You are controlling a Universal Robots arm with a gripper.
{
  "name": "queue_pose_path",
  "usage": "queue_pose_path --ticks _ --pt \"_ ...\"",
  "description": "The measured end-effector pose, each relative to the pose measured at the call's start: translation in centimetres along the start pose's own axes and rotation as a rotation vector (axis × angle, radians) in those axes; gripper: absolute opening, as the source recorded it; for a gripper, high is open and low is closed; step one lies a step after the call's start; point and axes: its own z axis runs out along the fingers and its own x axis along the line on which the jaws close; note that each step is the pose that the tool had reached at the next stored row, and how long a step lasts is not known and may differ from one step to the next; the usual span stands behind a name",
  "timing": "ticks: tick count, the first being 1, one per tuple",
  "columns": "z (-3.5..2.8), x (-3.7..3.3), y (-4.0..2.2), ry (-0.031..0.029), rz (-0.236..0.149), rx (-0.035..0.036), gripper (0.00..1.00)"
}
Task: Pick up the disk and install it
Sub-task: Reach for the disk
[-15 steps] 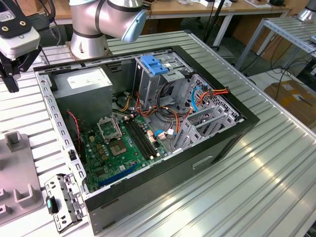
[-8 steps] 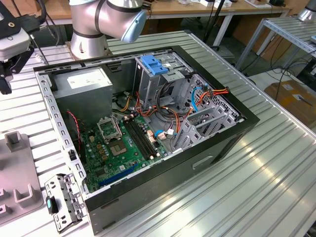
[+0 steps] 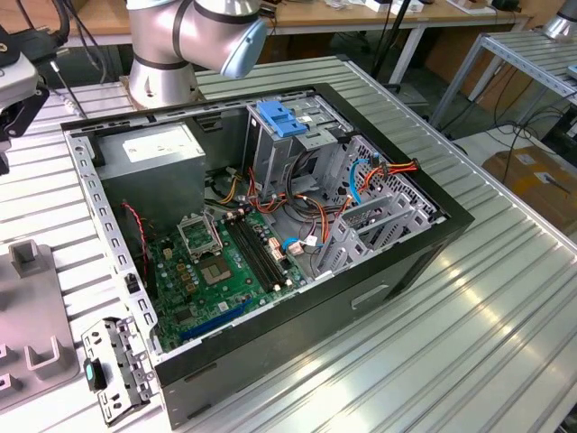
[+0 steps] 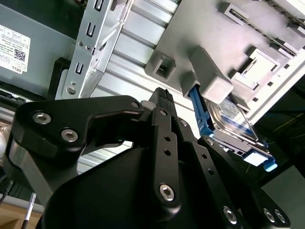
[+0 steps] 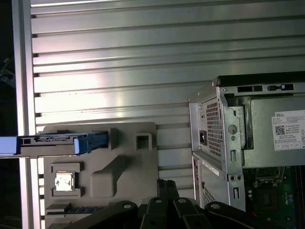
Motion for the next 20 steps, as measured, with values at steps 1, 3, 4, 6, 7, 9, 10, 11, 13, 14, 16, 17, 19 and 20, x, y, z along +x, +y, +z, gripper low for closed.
queue_pose_path --ticks 1,3,4,6,7,9,10,11,13,14,16,17,19,20 --pt "0.01 0.1 -0.01 0.0001 0.0 0.0 0.11" --pt "0.03 0.34 -0.03 0.0003 0.0 0.0 0.11" --pt "0.04 0.44 -0.04 0.0003 0.0 -0.0001 0.11" --pt "0.06 0.67 -0.05 0.0007 0.0 0.0 0.11" --pt "0.07 0.77 -0.06 0.0009 0.0 0.0 0.11" --pt "0.09 0.97 -0.08 0.0012 0.0 0.0001 0.11" --pt "0.1 1.08 -0.09 0.0012 0.0 0.0 0.11" --pt "0.12 1.23 -0.1 0.0013 0.0 0.0 0.11" --pt "0.14 1.48 -0.12 0.0015 0.0 0.0001 0.11" --pt "0.15 1.57 -0.13 0.0017 0.0 0.0001 0.11" --pt "0.16 1.76 -0.14 0.0018 0.0 0.0001 0.11" --pt "0.17 1.83 -0.15 0.0019 0.0 0.0001 0.11" --pt "0.19 1.97 -0.16 0.0019 0.0 0.0 0.11" --pt "0.19 2.02 -0.16 0.002 0.0 0.0001 0.11"
